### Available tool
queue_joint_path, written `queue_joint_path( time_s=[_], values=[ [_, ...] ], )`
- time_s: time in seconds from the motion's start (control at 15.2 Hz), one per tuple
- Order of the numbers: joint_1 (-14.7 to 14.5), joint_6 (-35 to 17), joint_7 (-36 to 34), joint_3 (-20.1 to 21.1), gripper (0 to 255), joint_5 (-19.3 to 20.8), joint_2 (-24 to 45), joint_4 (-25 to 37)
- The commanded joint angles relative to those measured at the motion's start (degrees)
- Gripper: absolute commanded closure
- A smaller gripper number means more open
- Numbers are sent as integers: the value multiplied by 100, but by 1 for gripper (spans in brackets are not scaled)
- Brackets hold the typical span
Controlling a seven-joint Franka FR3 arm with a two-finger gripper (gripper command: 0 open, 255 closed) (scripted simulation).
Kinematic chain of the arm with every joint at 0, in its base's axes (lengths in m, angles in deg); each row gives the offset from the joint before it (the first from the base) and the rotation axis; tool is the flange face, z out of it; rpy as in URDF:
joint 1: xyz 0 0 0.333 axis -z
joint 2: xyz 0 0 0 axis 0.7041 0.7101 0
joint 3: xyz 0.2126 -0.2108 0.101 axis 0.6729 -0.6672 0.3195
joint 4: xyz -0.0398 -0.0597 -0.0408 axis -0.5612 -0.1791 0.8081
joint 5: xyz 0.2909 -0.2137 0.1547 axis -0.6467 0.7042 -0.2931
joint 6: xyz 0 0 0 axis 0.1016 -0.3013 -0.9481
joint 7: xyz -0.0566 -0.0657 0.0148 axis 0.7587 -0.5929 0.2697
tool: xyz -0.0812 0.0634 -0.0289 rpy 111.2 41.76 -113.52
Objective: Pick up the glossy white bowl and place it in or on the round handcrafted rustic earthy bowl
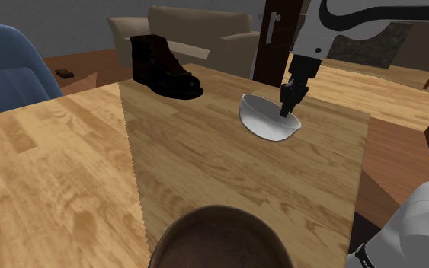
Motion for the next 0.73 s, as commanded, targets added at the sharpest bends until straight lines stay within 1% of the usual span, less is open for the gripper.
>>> queue_joint_path(
  time_s=[0.0,0.66],
  values=[
    [-1,81,-11,-2,255,6,15,73],
    [-18,820,-147,-25,255,0,192,1002]
  ],
)
